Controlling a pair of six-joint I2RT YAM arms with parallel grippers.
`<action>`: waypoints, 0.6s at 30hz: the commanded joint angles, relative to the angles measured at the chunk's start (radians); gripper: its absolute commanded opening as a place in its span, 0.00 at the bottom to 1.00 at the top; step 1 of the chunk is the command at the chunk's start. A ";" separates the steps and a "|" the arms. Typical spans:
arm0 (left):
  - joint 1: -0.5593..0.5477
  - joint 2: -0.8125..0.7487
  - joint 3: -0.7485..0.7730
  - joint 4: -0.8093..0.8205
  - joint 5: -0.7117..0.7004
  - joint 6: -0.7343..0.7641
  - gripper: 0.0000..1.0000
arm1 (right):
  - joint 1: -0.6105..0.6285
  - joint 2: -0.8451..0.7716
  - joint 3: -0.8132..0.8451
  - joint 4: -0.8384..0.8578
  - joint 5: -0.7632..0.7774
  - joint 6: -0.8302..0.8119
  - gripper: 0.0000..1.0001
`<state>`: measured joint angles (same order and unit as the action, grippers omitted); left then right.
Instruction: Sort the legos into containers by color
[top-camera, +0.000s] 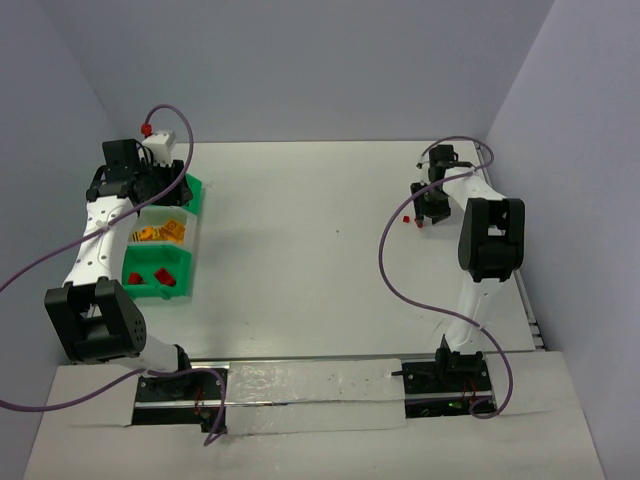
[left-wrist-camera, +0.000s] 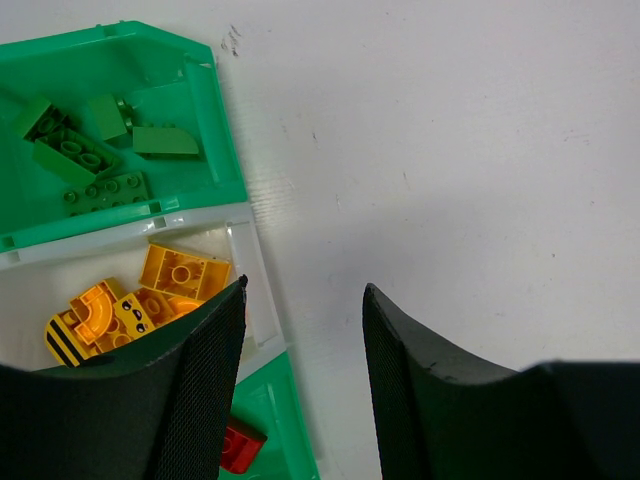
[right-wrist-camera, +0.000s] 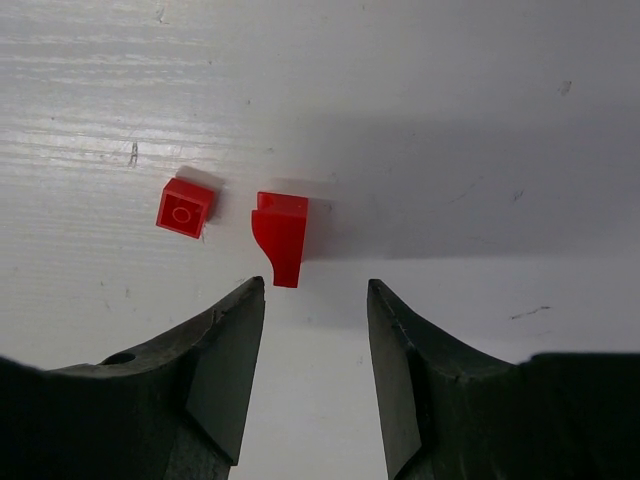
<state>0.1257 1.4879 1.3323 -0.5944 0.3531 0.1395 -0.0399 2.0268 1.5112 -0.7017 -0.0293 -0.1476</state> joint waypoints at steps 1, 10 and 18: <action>-0.003 -0.002 0.034 0.024 0.025 -0.011 0.56 | -0.005 -0.021 0.031 -0.010 -0.037 -0.015 0.53; -0.002 0.001 0.047 0.019 0.027 -0.014 0.56 | -0.005 0.048 0.074 -0.028 -0.040 -0.030 0.45; -0.003 0.005 0.054 0.018 0.032 -0.018 0.57 | -0.006 0.085 0.084 -0.020 -0.053 -0.036 0.38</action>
<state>0.1257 1.4893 1.3350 -0.5946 0.3570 0.1344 -0.0399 2.0962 1.5531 -0.7239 -0.0714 -0.1712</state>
